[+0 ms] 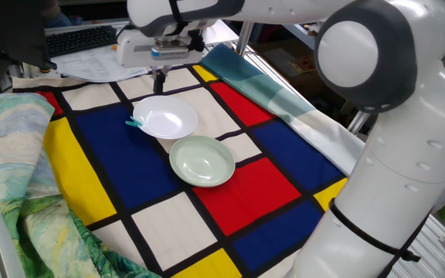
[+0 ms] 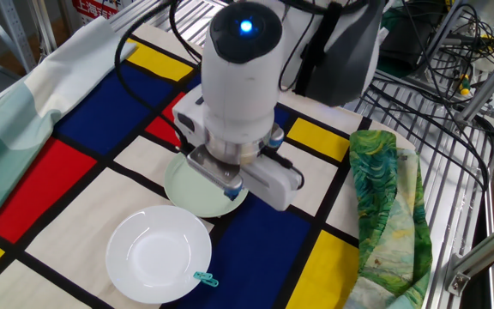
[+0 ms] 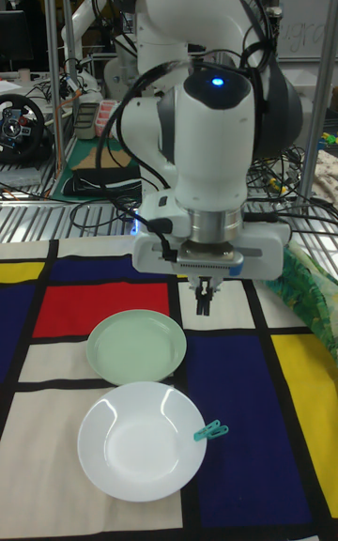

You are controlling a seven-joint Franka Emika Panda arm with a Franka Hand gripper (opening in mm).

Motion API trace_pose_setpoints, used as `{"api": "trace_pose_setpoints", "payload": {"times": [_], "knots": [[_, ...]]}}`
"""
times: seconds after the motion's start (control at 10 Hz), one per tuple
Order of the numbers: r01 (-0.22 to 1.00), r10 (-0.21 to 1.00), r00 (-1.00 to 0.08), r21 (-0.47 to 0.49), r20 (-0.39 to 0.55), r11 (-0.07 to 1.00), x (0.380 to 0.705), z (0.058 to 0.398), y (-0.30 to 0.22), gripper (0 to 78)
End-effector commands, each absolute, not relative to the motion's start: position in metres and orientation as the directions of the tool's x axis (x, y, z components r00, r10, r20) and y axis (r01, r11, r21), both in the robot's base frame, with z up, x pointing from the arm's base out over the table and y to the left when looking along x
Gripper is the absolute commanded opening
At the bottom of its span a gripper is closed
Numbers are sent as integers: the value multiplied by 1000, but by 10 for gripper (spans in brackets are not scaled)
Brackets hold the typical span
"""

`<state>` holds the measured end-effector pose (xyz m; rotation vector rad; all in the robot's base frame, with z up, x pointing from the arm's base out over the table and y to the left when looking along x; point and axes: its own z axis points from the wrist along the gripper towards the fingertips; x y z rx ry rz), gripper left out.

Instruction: Use a clamp

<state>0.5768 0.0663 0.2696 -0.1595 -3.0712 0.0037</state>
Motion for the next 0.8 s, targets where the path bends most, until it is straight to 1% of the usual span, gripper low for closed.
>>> {"api": "trace_pose_setpoints", "payload": {"times": [0.1,0.5,0.6,0.7,0.8], "knots": [[120,120,-991,-4,50,993,591,245,80,0],[127,127,-992,-2,8,992,607,198,95,0],[127,127,-992,-1,5,992,608,195,96,0],[127,127,-992,0,-12,992,613,180,98,0],[126,126,-992,1,-18,992,615,174,98,0]]}}
